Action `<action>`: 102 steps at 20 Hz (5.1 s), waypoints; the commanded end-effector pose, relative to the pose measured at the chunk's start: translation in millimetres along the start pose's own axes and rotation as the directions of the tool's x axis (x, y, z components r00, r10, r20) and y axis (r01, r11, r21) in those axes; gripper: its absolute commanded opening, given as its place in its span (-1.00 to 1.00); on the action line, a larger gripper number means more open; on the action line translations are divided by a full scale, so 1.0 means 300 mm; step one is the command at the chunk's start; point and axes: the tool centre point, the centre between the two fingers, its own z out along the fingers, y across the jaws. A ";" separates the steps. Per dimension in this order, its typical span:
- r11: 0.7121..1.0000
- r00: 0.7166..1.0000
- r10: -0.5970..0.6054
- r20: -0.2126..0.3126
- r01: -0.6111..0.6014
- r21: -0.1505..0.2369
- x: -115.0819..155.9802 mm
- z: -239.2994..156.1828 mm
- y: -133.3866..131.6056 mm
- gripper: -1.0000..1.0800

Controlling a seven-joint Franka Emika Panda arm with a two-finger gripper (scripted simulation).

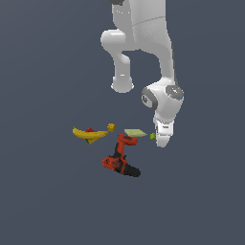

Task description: Pick up a designated object from a clutter of objects.

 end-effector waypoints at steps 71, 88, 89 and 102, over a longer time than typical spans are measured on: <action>1.000 1.000 -0.006 -0.006 0.006 0.001 -0.993 -0.924 0.486 -1.00; 1.000 1.000 -0.001 -0.002 0.001 0.001 -1.263 -1.193 0.635 -1.00; 1.000 1.000 -0.001 -0.002 0.001 0.001 -1.272 -1.202 0.640 -1.00; 1.000 1.000 -0.002 -0.002 0.002 0.000 -1.332 -1.266 0.682 -1.00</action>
